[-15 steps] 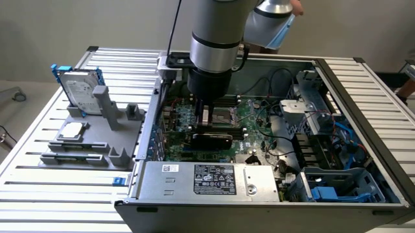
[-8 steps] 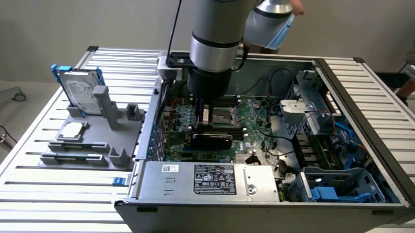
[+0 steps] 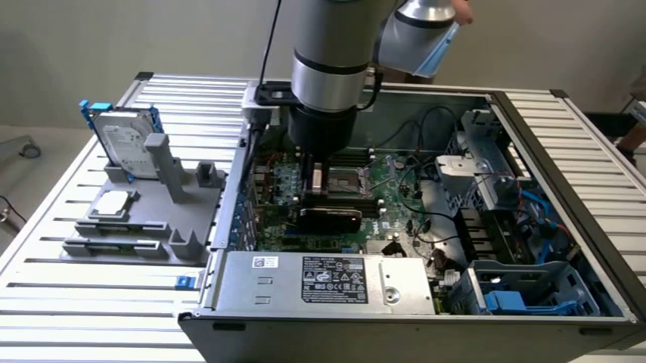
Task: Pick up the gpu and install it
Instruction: 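Insert the gpu into the slot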
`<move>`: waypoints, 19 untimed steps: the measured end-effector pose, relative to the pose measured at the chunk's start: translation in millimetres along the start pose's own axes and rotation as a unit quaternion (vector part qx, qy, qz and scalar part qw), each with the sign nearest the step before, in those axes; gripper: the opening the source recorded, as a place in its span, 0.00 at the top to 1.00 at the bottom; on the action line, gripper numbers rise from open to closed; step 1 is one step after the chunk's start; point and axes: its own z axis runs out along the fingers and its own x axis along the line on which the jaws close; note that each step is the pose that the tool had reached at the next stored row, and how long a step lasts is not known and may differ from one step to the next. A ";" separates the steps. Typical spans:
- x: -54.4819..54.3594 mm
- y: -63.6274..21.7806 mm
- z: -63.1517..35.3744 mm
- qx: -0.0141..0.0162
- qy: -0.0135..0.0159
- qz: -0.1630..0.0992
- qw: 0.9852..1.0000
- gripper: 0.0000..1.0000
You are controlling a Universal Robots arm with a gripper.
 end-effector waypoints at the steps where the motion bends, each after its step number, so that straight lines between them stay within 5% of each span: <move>1: -0.1 0.4 0.2 0.000 0.000 0.000 1.000 0.89; 19: -2.9 4.0 6.4 0.009 0.000 0.000 1.000 0.89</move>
